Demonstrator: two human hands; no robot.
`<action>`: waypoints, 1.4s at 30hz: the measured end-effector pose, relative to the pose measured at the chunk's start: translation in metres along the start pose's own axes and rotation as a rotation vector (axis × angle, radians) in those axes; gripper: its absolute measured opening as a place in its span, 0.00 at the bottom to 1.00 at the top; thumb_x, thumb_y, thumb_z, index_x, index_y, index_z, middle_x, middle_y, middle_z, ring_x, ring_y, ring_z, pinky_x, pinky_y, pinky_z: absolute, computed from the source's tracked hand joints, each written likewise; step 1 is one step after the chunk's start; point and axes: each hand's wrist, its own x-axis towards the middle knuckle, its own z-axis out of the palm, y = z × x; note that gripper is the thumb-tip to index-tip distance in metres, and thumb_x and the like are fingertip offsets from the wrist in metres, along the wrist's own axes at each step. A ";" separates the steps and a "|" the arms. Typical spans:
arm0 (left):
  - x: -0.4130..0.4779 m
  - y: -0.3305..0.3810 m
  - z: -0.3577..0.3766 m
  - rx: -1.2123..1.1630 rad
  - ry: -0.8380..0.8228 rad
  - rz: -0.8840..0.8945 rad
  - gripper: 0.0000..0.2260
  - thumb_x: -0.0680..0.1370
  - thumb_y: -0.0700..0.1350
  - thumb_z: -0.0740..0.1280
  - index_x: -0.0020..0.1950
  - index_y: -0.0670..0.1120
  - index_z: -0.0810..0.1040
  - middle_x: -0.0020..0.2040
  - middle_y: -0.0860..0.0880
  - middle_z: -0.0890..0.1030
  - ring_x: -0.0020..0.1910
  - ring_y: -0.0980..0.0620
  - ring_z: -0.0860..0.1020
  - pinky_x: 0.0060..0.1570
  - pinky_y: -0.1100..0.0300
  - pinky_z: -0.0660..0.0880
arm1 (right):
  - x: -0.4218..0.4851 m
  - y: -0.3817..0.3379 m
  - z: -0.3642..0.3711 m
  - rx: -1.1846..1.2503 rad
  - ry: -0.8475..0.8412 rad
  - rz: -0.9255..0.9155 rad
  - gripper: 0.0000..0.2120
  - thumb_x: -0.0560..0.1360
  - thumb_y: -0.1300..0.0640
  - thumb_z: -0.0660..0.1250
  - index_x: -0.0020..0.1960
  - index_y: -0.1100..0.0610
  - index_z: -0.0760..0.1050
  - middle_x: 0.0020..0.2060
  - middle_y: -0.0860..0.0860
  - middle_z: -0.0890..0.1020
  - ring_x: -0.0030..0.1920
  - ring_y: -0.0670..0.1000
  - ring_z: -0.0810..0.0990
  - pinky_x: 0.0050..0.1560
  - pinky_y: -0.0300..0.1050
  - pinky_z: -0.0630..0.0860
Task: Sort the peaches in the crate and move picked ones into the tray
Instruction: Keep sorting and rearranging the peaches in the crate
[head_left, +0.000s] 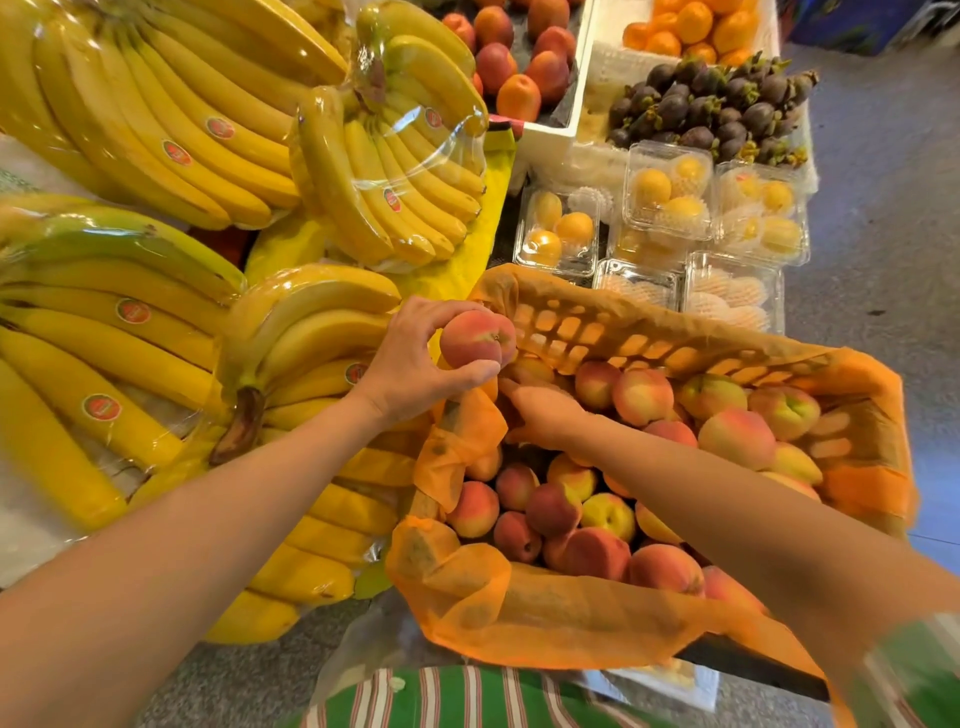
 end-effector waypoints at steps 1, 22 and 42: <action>0.000 0.001 0.000 -0.008 -0.001 -0.012 0.24 0.64 0.64 0.69 0.59 0.60 0.74 0.53 0.67 0.70 0.57 0.57 0.69 0.57 0.56 0.71 | 0.001 0.001 -0.001 -0.009 -0.002 0.005 0.35 0.68 0.53 0.75 0.70 0.58 0.63 0.61 0.58 0.73 0.59 0.61 0.75 0.50 0.53 0.76; -0.004 0.029 0.001 -0.268 -0.051 -0.026 0.28 0.64 0.56 0.73 0.63 0.56 0.74 0.60 0.52 0.78 0.58 0.53 0.77 0.52 0.61 0.76 | -0.102 0.029 -0.077 1.402 -0.202 -0.081 0.32 0.70 0.53 0.75 0.71 0.56 0.68 0.66 0.63 0.73 0.63 0.61 0.73 0.66 0.60 0.67; -0.005 0.088 0.072 -0.514 -0.574 -0.161 0.29 0.68 0.33 0.75 0.64 0.55 0.75 0.62 0.50 0.76 0.56 0.53 0.79 0.53 0.60 0.78 | -0.242 0.056 -0.062 0.661 0.563 0.017 0.29 0.64 0.56 0.80 0.61 0.54 0.70 0.57 0.49 0.75 0.57 0.45 0.76 0.53 0.44 0.79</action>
